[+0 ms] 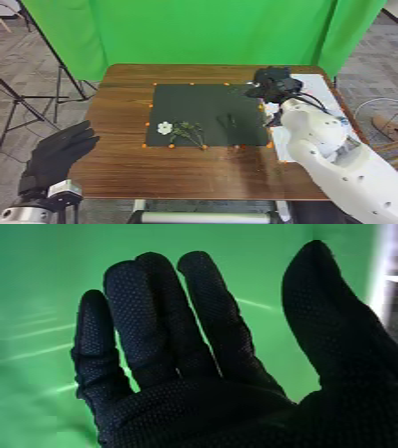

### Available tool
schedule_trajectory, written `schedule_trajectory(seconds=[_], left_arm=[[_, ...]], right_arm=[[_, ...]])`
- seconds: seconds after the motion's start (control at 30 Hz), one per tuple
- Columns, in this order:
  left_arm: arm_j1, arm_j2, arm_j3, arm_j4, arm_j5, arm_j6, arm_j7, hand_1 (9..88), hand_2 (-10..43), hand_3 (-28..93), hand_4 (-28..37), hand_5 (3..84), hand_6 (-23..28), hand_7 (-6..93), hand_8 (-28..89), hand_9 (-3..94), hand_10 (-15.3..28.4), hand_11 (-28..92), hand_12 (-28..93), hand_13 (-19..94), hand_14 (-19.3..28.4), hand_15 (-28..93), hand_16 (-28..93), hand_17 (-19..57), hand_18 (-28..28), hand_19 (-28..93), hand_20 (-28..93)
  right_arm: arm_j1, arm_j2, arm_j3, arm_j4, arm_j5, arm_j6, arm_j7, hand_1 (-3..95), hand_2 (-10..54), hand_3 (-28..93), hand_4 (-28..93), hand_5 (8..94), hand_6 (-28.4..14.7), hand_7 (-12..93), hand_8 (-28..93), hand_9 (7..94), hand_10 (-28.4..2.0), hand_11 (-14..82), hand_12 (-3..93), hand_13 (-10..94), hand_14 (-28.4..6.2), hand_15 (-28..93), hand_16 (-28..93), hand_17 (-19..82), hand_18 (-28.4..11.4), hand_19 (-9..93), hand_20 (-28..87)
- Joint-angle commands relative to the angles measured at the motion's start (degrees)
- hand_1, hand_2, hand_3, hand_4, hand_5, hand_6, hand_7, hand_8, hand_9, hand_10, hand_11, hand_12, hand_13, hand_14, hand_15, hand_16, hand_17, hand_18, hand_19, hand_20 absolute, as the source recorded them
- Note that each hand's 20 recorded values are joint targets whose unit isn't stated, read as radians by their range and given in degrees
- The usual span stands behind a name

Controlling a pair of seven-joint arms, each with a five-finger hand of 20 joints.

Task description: Arrange flowers

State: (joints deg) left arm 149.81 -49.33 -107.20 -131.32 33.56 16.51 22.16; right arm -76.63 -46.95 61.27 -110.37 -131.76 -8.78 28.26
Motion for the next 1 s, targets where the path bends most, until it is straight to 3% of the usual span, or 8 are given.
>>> schedule_trajectory(seconds=[0.03,0.27,0.3,0.4,0.9,1.0], left_arm=[[0.6,-0.21,0.97,-0.1,0.12,0.12,0.68,27.1,5.0,82,-12.4,45.1,13.4,12.4,-8,37.3,22.0,34,9,27,28.0,56,-12,-9.6,21.4,57,12],[-0.2,-0.28,1.46,0.18,0.58,-0.2,0.48,27.1,5.0,82,-12.4,45.1,13.4,12.4,-8,37.3,22.0,34,9,27,28.3,56,-12,-9.6,21.5,57,12],[0.0,-0.07,1.58,0.16,0.4,-0.05,0.94,27.1,5.0,82,-12.4,45.1,13.4,12.4,-8,37.3,22.0,34,9,27,28.2,56,-12,-9.6,21.5,57,12],[-0.9,-0.24,1.79,0.49,0.74,-0.6,0.09,27.1,5.0,82,-12.5,45.1,13.4,12.4,-8,37.3,22.0,34,9,27,28.3,57,-12,-9.6,21.5,57,12],[-2.1,-0.89,2.33,0.99,1.49,-1.54,-0.93,27.2,5.0,82,-12.3,45.2,13.4,12.4,-8,37.3,22.0,34,9,27,28.2,57,-12,-9.6,21.4,57,12],[-1.7,-0.87,2.32,0.92,1.1,-1.02,-0.25,27.1,4.9,83,-12.3,45.1,13.4,12.4,-8,37.3,21.9,34,9,27,28.2,57,-12,-9.6,21.4,57,12]], right_arm=[[-12.4,4.7,13.6,4.7,4.1,0.1,8.6,28.0,-3.7,84,-26,57.1,-6.4,19,-12,52.8,-20.4,28.3,18.9,43,-19.1,75,15,13,-26.1,74,35],[-16.1,6.2,17.2,6.5,2.4,-0.8,11.1,28.5,-4.0,84,-26,57.1,-6.6,19,-12,52.8,-20.5,28.3,19.0,44,-18.9,76,15,13,-26.0,75,36],[-16.0,6.0,17.2,7.0,2.7,-0.9,11.4,28.5,-4.1,84,-26,57.0,-6.6,19,-12,52.8,-20.5,28.3,19.0,44,-18.8,76,15,13,-26.1,75,36],[-16.7,5.7,18.1,7.9,2.7,0.1,12.2,28.7,-4.1,84,-26,57.0,-6.7,19,-12,52.7,-20.5,28.3,19.0,44,-18.9,76,15,13,-26.1,76,36],[-10.7,4.2,13.4,11.7,2.4,-0.1,13.6,28.9,-4.4,85,-27,56.4,-7.0,19,-12,52.8,-20.6,29.8,19.5,45,-18.9,78,16,14,-26.1,76,37],[-9.7,3.8,12.1,12.2,1.7,-0.5,12.9,28.8,-4.3,85,-27,55.8,-7.1,18,-12,52.7,-20.8,30.5,19.6,45,-18.9,78,16,13,-26.2,76,37]])
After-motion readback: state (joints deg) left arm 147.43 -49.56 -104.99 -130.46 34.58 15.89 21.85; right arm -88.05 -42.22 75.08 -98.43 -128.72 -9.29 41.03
